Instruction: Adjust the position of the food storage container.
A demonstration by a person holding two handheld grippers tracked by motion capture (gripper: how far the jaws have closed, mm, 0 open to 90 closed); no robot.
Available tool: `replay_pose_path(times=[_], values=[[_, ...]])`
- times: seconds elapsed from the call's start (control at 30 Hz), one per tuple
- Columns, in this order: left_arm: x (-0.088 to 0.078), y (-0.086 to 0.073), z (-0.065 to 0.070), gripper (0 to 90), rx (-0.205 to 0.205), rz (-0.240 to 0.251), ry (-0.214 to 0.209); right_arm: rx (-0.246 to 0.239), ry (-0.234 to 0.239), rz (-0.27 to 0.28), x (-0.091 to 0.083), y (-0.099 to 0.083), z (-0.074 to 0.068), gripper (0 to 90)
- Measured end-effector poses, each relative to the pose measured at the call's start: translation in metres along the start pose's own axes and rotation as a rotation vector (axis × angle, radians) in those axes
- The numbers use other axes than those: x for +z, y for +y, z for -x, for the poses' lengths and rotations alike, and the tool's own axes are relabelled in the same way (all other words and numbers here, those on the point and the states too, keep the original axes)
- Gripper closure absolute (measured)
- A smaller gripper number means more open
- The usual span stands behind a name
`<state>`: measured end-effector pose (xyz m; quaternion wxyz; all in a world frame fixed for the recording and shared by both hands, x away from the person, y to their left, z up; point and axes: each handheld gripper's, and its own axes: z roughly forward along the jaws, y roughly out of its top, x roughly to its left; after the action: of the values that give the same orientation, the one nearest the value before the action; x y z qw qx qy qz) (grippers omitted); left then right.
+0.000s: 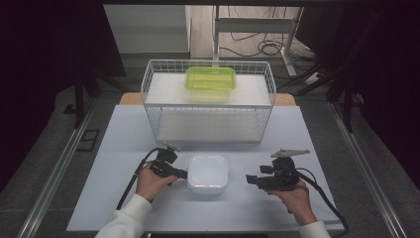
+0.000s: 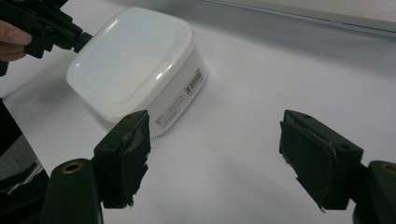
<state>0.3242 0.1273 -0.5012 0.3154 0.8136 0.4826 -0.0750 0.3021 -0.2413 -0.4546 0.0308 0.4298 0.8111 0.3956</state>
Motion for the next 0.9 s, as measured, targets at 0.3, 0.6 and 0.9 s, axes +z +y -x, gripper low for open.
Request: replay_pose_path(times=[0.3,0.6,0.9], values=[[-0.033,-0.015,-0.001,78.5,-0.036,0.114,0.004,-0.013,-0.006,0.022,-0.002,-0.001,-0.001,25.3],[-0.057,-0.031,0.0,35.4,-0.013,0.218,0.009,0.0,0.025,0.047,-0.006,0.0,-0.008,25.6],[-0.069,-0.038,0.001,25.8,-0.009,0.235,0.029,0.0,0.05,0.054,-0.004,0.003,-0.012,25.5]])
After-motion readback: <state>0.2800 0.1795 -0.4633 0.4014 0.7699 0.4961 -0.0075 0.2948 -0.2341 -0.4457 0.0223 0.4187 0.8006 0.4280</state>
